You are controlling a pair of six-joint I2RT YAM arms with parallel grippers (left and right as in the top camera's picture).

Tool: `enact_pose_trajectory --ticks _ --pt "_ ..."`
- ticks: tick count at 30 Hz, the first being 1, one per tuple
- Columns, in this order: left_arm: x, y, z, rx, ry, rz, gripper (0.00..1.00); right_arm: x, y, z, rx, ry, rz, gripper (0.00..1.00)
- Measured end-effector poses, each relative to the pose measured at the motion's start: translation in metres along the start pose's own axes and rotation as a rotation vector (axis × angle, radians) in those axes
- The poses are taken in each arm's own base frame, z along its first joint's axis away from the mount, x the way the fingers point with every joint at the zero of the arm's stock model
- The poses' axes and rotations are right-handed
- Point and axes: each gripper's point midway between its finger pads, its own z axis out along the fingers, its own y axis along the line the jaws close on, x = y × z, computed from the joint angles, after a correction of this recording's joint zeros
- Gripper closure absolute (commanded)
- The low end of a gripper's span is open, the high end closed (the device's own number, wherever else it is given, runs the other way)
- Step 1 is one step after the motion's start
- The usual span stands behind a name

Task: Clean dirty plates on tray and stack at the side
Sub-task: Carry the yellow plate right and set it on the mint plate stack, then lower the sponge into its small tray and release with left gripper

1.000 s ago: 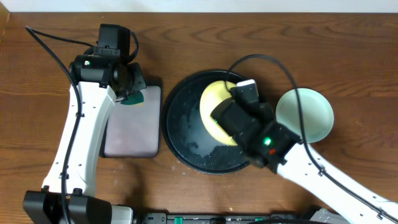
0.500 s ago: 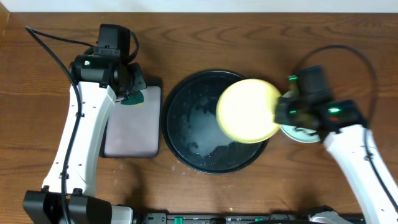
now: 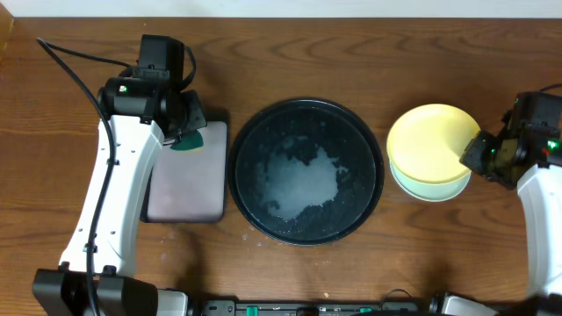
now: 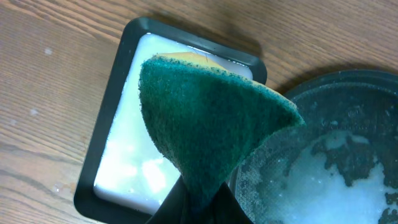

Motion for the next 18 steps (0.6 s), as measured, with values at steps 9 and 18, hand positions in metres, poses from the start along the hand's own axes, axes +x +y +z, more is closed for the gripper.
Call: enact_pose_trajectory --ticks 9,18 --pt "0.0 0.0 0.0 0.0 0.001 0.0 0.92 -0.002 -0.023 0.045 0.124 0.062 0.006 0.99" --pt "0.005 0.002 0.0 -0.009 0.022 0.037 0.93 0.003 -0.027 0.066 0.151 0.114 -0.008 0.48"
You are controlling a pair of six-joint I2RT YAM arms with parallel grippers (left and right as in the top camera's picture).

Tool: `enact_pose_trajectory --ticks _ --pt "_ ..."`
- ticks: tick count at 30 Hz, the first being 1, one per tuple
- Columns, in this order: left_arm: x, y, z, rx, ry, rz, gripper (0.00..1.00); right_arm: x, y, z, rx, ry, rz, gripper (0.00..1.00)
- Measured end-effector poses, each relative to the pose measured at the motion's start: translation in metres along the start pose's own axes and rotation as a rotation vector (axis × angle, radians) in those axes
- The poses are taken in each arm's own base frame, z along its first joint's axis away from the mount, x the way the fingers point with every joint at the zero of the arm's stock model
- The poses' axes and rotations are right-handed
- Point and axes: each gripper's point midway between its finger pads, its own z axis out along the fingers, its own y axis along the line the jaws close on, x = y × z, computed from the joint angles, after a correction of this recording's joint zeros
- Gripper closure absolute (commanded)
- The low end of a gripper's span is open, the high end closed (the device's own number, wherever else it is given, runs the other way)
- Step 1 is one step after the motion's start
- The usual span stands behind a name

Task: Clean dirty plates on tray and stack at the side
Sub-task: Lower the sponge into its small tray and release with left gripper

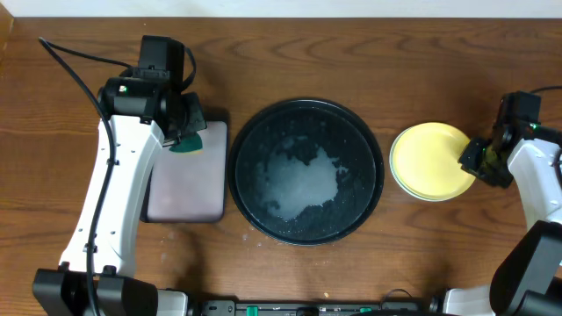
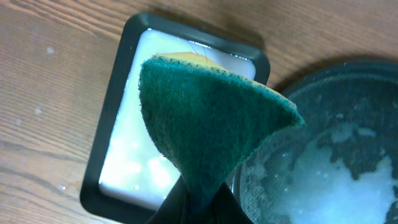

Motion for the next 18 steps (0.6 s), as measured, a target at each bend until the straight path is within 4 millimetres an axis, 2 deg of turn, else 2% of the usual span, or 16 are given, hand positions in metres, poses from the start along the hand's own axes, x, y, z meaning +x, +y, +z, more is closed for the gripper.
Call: enact_pose_trajectory --ticks 1,2,3,4,8,12,15,18 --pt "0.002 0.001 0.0 -0.003 0.007 0.011 0.92 0.001 0.001 0.0 -0.008 0.004 -0.009 0.43" --pt "0.003 0.001 0.0 -0.006 0.014 0.022 0.93 0.003 0.003 0.0 -0.021 0.013 -0.018 0.31" --pt "0.004 0.002 0.0 -0.007 0.018 0.03 0.93 0.005 0.006 -0.001 -0.036 0.024 -0.032 0.11" --pt "0.005 0.002 0.0 -0.008 0.022 0.043 0.93 0.008 0.011 -0.002 -0.064 0.039 -0.057 0.01" --pt "0.007 0.006 0.002 -0.014 0.032 0.069 0.92 0.004 0.023 -0.015 -0.118 0.037 -0.111 0.01" --pt "0.01 0.02 0.014 -0.034 0.057 0.059 0.92 -0.007 0.045 -0.046 -0.17 -0.021 -0.178 0.01" --pt "0.012 0.033 0.036 -0.057 0.089 0.029 0.93 -0.012 0.065 -0.072 -0.211 -0.075 -0.232 0.01" --pt "0.014 0.037 0.062 -0.071 0.12 0.019 0.93 -0.009 0.079 -0.081 -0.232 -0.089 -0.27 0.01"
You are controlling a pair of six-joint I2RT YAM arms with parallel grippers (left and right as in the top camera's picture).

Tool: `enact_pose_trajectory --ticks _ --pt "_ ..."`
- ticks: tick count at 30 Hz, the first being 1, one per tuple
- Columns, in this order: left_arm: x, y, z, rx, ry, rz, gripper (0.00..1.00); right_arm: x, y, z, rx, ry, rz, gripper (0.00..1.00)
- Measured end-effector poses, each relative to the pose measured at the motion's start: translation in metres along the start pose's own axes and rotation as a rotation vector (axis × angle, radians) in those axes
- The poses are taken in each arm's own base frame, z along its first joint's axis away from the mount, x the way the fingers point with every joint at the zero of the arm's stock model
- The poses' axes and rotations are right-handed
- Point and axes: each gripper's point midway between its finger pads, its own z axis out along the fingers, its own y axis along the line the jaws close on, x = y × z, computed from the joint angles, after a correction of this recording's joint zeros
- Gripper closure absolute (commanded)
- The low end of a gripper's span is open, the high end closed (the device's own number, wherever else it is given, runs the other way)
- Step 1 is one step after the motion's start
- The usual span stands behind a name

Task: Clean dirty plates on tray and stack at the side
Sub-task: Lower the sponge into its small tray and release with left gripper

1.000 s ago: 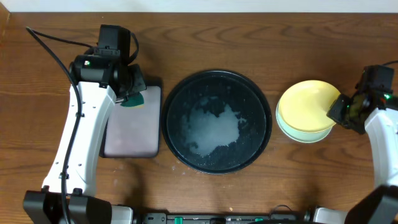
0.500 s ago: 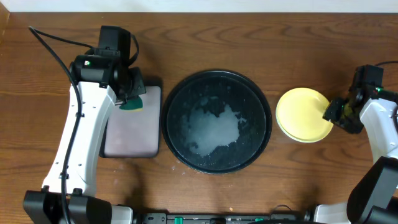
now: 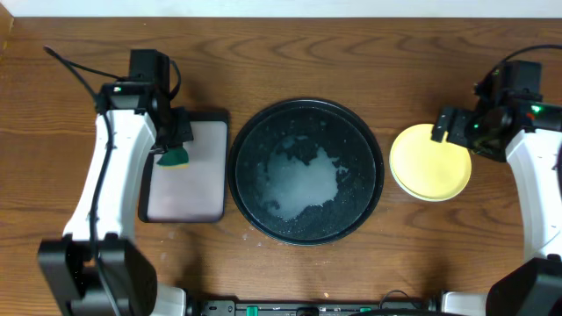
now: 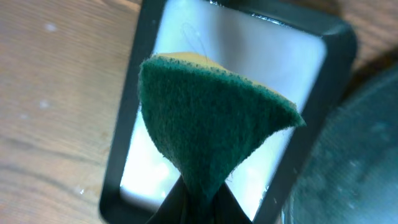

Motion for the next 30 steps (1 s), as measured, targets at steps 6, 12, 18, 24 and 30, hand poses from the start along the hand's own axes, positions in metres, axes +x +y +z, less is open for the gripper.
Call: enact_pose_trajectory --ticks 6,12,18,24,30 --pt "0.001 -0.011 0.051 0.012 0.076 0.019 0.92 0.01 0.018 0.001 -0.017 0.03 -0.052 0.01" --pt "0.012 -0.018 0.086 0.017 0.175 0.03 0.68 0.017 0.021 0.001 -0.017 0.053 -0.064 0.01" --pt "0.022 -0.019 0.105 0.009 0.235 0.035 0.43 0.02 0.02 0.001 -0.014 0.066 -0.074 0.01" --pt "0.03 -0.017 0.102 0.004 0.269 0.035 0.37 0.023 0.019 0.0 -0.012 0.08 -0.074 0.01" --pt "0.02 -0.017 0.068 0.02 0.233 0.033 0.23 0.024 0.019 -0.012 -0.018 0.055 -0.076 0.01"
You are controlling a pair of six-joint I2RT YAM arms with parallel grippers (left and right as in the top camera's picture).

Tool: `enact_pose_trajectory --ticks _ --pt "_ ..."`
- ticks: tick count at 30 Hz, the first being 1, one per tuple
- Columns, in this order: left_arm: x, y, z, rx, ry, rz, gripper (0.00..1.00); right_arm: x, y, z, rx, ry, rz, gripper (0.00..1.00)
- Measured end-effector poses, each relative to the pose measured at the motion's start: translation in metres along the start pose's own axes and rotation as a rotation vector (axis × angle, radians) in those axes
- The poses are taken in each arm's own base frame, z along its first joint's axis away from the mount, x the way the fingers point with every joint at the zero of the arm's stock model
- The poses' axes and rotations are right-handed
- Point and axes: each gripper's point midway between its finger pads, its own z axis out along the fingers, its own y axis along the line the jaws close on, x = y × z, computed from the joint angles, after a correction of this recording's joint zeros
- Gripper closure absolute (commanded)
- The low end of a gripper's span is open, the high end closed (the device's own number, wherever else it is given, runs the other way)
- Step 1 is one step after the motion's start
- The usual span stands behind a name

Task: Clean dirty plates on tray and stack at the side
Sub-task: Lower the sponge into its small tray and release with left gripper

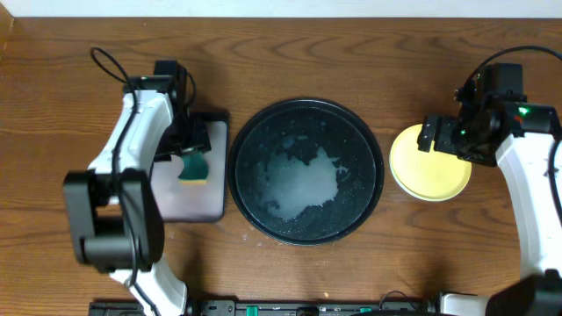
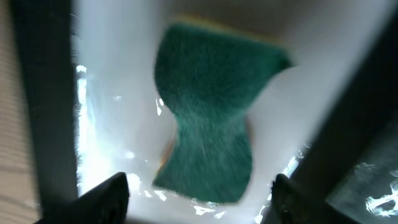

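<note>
A green sponge (image 2: 208,124) lies flat in the milky water of the small rectangular black tray (image 1: 156,200); overhead it shows as the sponge (image 1: 195,166) in the tray's upper right part. My left gripper (image 2: 198,198) hovers just above it, open, the fingers (image 2: 107,194) wide apart and holding nothing. The round dark tray (image 1: 367,140) in the middle holds foamy water and no plates. A yellow plate (image 1: 432,167) tops the stack to its right. My right gripper (image 1: 436,133) hangs over the stack's upper left rim, open and empty.
The left arm (image 1: 132,149) reaches across the rectangular tray from the front left. The right arm (image 1: 527,175) runs along the table's right edge. Bare wooden table (image 1: 290,61) lies behind the trays.
My left gripper was shut on the sponge above the rectangular tray; now it is open and the sponge lies in the tray's water. The right gripper has shifted slightly left over the plate stack.
My right gripper held a tilted yellow plate over the pale plate at the right, while the left held the sponge near the round tray. Then the yellow plate lay flat on the stack. Then the right gripper was off it. Now the sponge rests in the rectangular tray.
</note>
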Motion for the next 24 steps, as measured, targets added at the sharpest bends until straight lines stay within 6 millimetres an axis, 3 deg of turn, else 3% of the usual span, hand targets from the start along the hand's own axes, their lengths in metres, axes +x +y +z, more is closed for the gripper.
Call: enact_pose_trajectory --ticks 4,8,15,24 --pt "-0.007 0.0 -0.053 0.039 -0.153 -0.007 0.23 -0.001 0.003 -0.03 -0.016 -0.087 -0.008 0.01" --pt "-0.01 0.001 -0.089 0.066 -0.26 -0.011 0.22 0.002 0.006 -0.067 -0.035 -0.197 -0.017 0.01" --pt "-0.01 0.001 -0.091 0.068 -0.265 -0.011 0.22 0.01 0.012 -0.115 -0.083 -0.347 -0.035 0.01" --pt "-0.01 0.001 -0.091 0.068 -0.265 -0.011 0.22 0.014 0.017 -0.127 -0.116 -0.383 -0.045 0.01"
